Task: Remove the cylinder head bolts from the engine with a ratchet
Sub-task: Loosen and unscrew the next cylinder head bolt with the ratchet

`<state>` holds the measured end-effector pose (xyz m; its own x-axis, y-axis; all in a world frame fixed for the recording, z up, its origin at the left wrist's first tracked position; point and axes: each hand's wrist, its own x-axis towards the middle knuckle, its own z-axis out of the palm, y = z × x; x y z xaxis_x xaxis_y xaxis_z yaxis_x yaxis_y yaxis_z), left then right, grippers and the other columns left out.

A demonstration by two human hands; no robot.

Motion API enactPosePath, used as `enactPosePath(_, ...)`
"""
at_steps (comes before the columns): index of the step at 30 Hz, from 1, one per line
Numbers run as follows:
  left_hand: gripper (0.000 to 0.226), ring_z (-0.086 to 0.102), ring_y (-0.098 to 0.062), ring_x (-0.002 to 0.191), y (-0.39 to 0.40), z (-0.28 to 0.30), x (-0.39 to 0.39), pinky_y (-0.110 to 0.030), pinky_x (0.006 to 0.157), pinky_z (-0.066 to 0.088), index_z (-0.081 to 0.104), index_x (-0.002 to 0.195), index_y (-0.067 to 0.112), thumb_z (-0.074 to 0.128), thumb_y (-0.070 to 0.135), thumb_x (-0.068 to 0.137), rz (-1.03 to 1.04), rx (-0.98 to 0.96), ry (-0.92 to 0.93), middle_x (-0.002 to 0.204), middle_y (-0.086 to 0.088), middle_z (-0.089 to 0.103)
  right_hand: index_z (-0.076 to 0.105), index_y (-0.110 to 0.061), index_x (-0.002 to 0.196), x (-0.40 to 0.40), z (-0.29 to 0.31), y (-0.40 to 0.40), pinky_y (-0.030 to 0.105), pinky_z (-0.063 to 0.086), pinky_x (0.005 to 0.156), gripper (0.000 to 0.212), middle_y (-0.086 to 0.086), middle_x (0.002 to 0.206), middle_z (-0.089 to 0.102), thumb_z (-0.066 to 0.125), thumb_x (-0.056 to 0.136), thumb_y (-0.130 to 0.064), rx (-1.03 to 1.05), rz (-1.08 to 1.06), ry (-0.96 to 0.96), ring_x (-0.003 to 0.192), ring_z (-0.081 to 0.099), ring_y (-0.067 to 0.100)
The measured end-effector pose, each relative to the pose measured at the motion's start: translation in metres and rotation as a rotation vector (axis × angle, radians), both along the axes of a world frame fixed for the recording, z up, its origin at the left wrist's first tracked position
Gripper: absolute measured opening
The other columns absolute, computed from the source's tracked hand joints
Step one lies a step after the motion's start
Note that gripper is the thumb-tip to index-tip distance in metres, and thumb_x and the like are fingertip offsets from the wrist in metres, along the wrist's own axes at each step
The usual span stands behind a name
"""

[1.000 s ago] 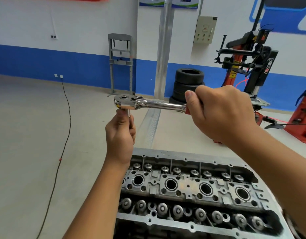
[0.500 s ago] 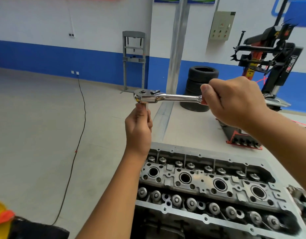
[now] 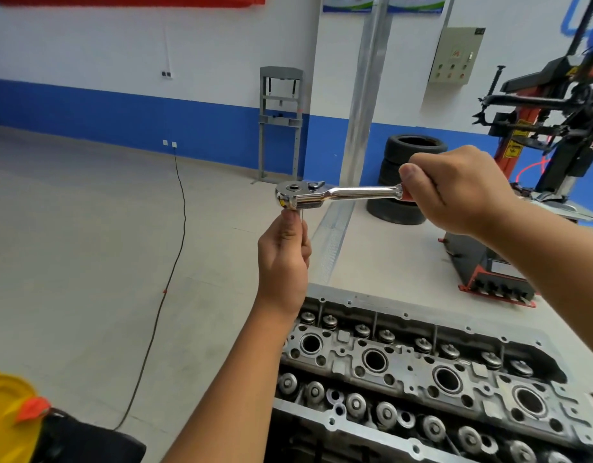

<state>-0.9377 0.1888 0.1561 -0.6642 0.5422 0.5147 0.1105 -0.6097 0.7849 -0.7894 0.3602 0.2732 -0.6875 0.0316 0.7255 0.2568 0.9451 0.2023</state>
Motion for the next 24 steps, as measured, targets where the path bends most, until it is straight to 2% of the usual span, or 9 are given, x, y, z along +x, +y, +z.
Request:
enactPosePath(4,0.050,0.025,-0.007,0.050,0.001,-0.002,0.000,-0.019,0.045,0.024,0.043,0.073,0.014,0.039,0.054,0.103,0.011,-0.007,0.005,0.060,0.005,0.032,0.052,-0.024,0.074,-0.011,0.002,0.013,0.030,0.032,0.049,0.039,-0.007,0.055,0.044,0.031,0.102,-0.041,-0.023,0.037,-0.027,0.047,0.042,0.022)
enactPosePath(9,0.044,0.023,-0.008,0.049,0.001,-0.003,0.000,-0.020,0.045,0.024,0.041,0.072,0.013,0.039,0.047,0.100,0.003,-0.032,0.011,0.059,0.005,0.032,0.051,-0.026,0.072,-0.030,-0.001,0.025,0.025,0.021,0.053,0.041,-0.018,0.057,0.039,0.029,0.104,-0.041,-0.085,0.036,0.039,0.050,0.039,0.008)
enactPosePath(11,0.045,0.023,-0.009,0.049,0.000,-0.004,0.002,-0.021,0.046,0.024,0.040,0.070,0.014,0.040,0.046,0.102,0.019,-0.031,0.058,0.059,0.004,0.030,0.053,-0.020,0.072,-0.045,-0.006,0.031,0.028,0.024,0.053,0.050,-0.013,0.058,0.043,0.022,0.102,-0.046,-0.166,0.016,0.075,0.053,0.041,0.013)
enactPosePath(13,0.047,0.023,-0.012,0.051,0.000,-0.007,0.006,-0.026,0.049,0.023,0.039,0.070,0.016,0.042,0.050,0.102,0.061,-0.036,0.121,0.059,0.004,0.030,0.057,-0.013,0.078,-0.064,-0.012,0.034,0.035,0.034,0.055,0.061,0.002,0.063,0.050,0.015,0.099,-0.051,-0.254,0.003,0.051,0.061,0.047,0.026)
enactPosePath(15,0.047,0.024,-0.013,0.053,0.000,-0.007,0.009,-0.030,0.051,0.022,0.039,0.070,0.017,0.043,0.055,0.098,0.094,-0.048,0.145,0.060,0.006,0.030,0.061,-0.009,0.089,-0.084,-0.016,0.029,0.048,0.047,0.069,0.068,0.014,0.077,0.058,0.011,0.096,-0.054,-0.331,-0.024,0.002,0.076,0.052,0.035)
enactPosePath(17,0.048,0.023,-0.015,0.054,0.001,-0.007,0.007,-0.032,0.052,0.021,0.037,0.070,0.017,0.044,0.057,0.096,0.127,-0.055,0.130,0.060,0.005,0.029,0.064,-0.011,0.099,-0.101,-0.015,0.019,0.054,0.050,0.083,0.069,0.016,0.095,0.063,0.010,0.095,-0.053,-0.420,-0.036,-0.026,0.091,0.055,0.037)
enactPosePath(19,0.050,0.023,-0.015,0.053,-0.001,-0.009,0.003,-0.034,0.052,0.020,0.037,0.069,0.016,0.045,0.057,0.096,0.161,-0.050,0.114,0.059,0.004,0.029,0.065,-0.017,0.102,-0.110,-0.010,0.011,0.051,0.047,0.086,0.063,0.013,0.103,0.064,0.011,0.096,-0.049,-0.437,-0.096,-0.053,0.097,0.053,0.034)
enactPosePath(22,0.053,0.026,-0.012,0.047,-0.005,-0.013,-0.006,-0.027,0.048,0.024,0.042,0.065,0.022,0.050,0.064,0.097,0.142,-0.003,0.074,0.055,0.008,0.033,0.063,-0.024,0.091,-0.103,0.000,-0.004,0.047,0.034,0.085,0.059,0.005,0.093,0.062,0.012,0.102,-0.052,-0.308,-0.246,-0.107,0.096,0.043,0.026)
enactPosePath(24,0.046,0.027,-0.010,0.044,-0.005,-0.012,-0.010,-0.023,0.045,0.025,0.047,0.060,0.031,0.044,0.059,0.097,0.118,0.027,0.035,0.053,0.009,0.035,0.060,-0.031,0.081,-0.091,0.005,-0.033,0.053,0.034,0.097,0.065,-0.003,0.076,0.059,0.008,0.104,-0.062,-0.208,-0.246,-0.188,0.089,0.047,0.020)
